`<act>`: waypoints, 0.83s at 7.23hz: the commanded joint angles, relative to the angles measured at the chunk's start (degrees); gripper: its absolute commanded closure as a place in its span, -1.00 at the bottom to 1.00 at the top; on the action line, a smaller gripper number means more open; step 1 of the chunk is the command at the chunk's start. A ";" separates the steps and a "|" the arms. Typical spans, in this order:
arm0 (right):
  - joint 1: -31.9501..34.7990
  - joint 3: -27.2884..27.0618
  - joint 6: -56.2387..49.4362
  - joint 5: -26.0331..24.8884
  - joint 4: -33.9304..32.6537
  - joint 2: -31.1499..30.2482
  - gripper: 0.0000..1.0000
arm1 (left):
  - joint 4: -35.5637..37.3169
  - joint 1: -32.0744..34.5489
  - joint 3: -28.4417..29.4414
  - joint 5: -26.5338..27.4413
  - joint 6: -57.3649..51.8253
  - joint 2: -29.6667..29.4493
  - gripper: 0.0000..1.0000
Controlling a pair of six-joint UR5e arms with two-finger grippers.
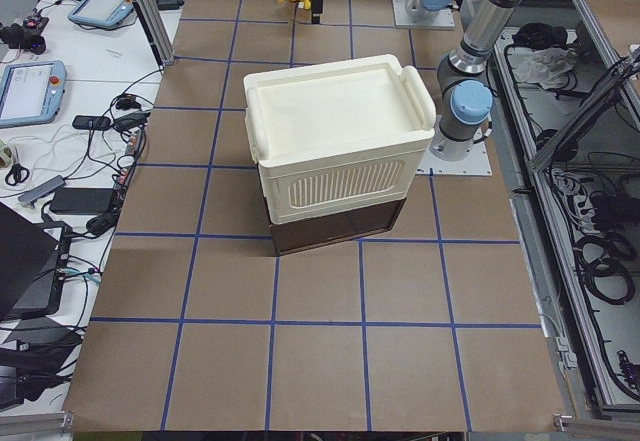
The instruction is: Pull drawer sideways
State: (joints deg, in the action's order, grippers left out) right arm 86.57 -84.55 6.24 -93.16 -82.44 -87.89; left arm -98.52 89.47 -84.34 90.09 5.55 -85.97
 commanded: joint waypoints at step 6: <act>0.00 0.00 0.00 0.00 0.00 0.00 -1.00 | -0.44 0.00 0.05 0.00 -0.01 0.19 -1.00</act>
State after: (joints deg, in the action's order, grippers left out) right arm 86.52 -84.55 6.24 -93.16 -82.44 -87.89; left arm -98.75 89.47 -84.31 90.09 5.54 -85.84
